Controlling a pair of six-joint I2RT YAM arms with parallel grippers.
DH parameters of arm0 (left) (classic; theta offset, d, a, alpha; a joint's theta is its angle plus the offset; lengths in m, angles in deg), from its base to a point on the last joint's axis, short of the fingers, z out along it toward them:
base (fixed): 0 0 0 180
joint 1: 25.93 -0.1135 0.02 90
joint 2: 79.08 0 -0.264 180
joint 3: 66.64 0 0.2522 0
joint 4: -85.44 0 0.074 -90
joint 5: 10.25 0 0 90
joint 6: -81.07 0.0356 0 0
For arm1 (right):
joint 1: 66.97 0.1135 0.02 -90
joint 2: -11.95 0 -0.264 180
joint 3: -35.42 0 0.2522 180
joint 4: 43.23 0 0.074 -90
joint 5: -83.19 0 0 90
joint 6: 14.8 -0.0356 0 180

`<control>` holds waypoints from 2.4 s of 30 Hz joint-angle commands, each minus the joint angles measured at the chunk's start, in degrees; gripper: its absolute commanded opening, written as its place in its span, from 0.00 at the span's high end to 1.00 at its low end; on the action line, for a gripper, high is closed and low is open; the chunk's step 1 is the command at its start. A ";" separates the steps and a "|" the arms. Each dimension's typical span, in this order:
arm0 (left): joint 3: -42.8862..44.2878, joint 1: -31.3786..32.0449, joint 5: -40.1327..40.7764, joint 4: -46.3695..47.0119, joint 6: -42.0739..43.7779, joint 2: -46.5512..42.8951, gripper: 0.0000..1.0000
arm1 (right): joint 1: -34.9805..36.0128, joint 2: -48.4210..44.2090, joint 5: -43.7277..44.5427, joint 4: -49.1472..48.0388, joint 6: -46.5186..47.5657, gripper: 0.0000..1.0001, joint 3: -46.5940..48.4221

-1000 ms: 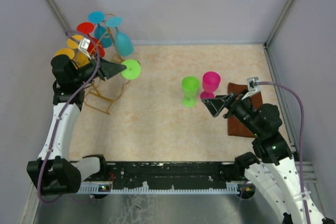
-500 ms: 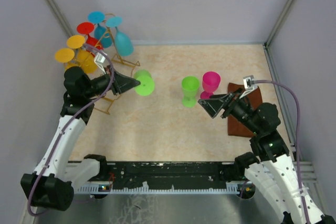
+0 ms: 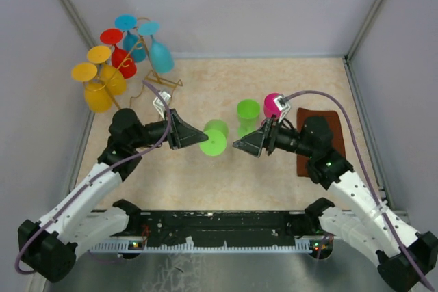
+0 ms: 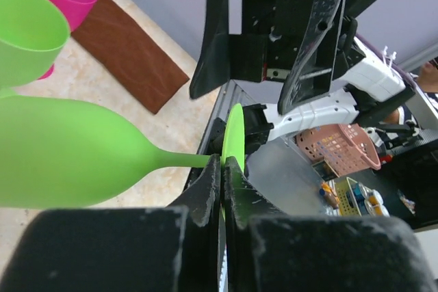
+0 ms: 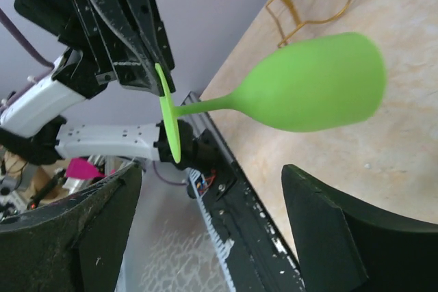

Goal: Take the wine glass off the wine glass rack
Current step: Place the wine glass at the center of the board.

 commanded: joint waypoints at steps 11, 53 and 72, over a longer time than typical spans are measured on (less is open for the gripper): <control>-0.08 7.82 5.98 7.62 -2.06 2.97 1.00 | 7.58 4.51 -1.84 -10.34 -0.34 0.50 3.23; -1.67 14.59 -0.61 5.48 6.73 1.54 1.00 | 8.41 -2.03 6.59 -3.92 8.53 0.45 5.09; -15.95 14.59 -11.65 14.87 22.23 -12.13 1.00 | -0.20 -3.02 12.36 8.41 2.14 0.05 8.09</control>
